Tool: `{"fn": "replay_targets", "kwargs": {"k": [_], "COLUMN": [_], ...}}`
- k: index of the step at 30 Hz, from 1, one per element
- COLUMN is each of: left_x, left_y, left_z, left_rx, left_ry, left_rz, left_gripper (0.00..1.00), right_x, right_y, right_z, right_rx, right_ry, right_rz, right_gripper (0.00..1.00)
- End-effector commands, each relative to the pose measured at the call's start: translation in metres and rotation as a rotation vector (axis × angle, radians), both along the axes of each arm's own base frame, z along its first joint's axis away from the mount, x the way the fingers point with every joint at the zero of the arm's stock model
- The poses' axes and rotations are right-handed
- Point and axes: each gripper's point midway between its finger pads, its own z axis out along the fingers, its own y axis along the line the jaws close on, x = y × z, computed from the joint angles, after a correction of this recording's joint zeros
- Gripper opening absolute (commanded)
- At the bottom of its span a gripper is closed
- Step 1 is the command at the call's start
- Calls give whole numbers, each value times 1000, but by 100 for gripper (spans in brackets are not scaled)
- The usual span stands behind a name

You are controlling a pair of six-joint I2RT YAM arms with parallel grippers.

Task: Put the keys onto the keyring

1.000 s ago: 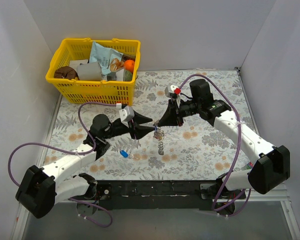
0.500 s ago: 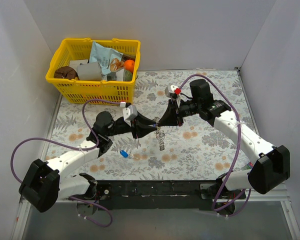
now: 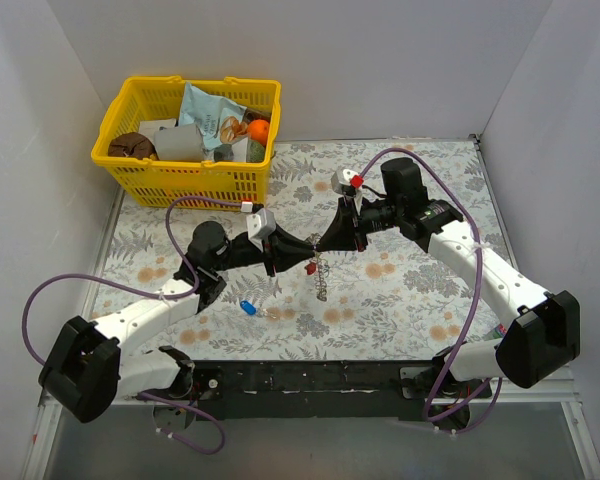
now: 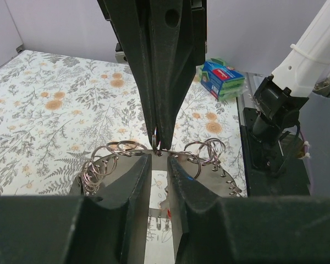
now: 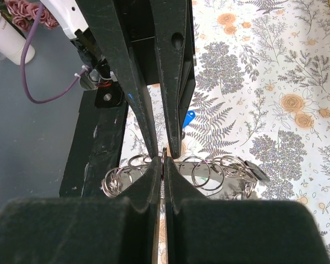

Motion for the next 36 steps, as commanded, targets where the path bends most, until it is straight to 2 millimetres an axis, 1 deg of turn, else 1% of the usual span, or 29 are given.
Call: {"fn": "replay_targets", "kwargs": {"k": [1,12,19,23,27,29,34,36], "left_x": [6,11,12,14,16,16,16,16], "left_y": [-2,-6,-5,-4,-4,-4,-2,-1], "left_z": [17,21,26,28,29,31,29,29], "left_rx": [-26,-42,-60,-68,-74,-83,-88,-92], "left_ry": [-36,-29,-38,-33,-27,-26,-15,-13], "left_rz": [5,7,17,34,43,45,57,63], "left_gripper": [17,18,8,0,0,0,0,0], "right_x": [-5,-7,-6,-7,-6,-4,2,3], "right_y": [0,1,1,2,2,2,2,2], "right_z": [16,13,9,9,7,7,5,7], "right_rx": [47,45,39,37,34,28,12,13], "right_ry": [-34,-17,-1,2,6,5,2,0], "right_rz": [29,41,46,49,46,36,-3,-14], "right_gripper": [1,1,1,1,1,1,1,8]}}
